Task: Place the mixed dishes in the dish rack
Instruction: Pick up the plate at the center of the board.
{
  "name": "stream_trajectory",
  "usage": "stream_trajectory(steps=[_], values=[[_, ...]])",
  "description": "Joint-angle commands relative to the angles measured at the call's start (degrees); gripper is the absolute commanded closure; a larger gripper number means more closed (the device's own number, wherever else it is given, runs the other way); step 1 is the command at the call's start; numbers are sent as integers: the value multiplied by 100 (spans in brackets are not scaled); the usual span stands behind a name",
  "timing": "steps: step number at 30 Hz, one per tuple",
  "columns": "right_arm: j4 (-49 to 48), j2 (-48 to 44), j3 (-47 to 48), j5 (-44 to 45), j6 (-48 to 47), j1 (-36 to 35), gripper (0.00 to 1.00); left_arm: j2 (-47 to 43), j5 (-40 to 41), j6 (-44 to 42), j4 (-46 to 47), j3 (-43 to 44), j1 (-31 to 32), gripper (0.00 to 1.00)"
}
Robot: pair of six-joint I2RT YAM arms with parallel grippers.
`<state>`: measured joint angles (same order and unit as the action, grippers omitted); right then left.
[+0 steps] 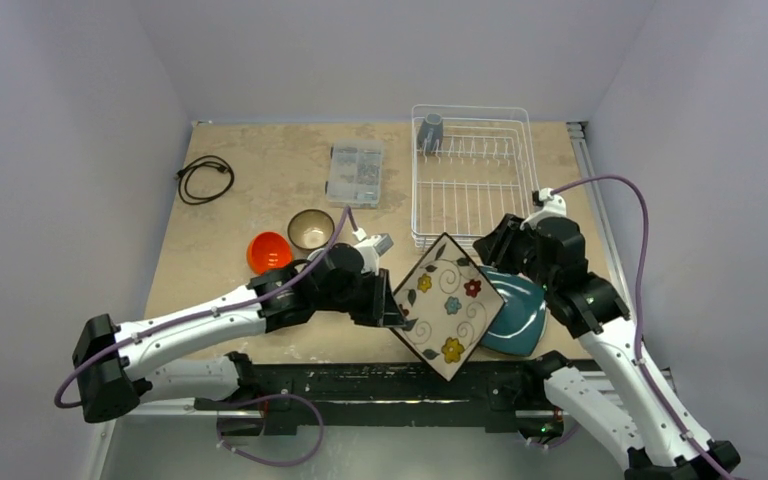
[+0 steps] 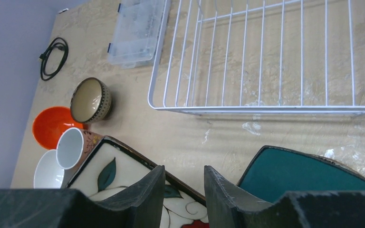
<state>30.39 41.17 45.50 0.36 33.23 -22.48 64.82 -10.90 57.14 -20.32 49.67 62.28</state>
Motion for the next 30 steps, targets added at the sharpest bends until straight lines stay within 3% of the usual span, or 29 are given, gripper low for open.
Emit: stream_trajectory(steps=[1,7,13,20,23,30], values=[[117,133,704,-78,-509,-19,64,-694,-600,-536,1023,563,-726,100],[578,298,1439,633,-835,-15,58,-658,-1814,-1308,102,1494,-2200,100],[229,342,1303,146,-581,-11,41,-213,-3111,-1748,-247,2503,-3457,100],[-1872,420,52,-2124,207,-15,28,162,-3972,-1774,228,3013,-4060,100],[-2801,355,-312,-2546,385,-13,26,185,-4167,-1818,557,2866,-4122,100],[-3640,504,-550,-2983,544,-11,19,62,-4587,-1455,1635,2028,-4320,100]])
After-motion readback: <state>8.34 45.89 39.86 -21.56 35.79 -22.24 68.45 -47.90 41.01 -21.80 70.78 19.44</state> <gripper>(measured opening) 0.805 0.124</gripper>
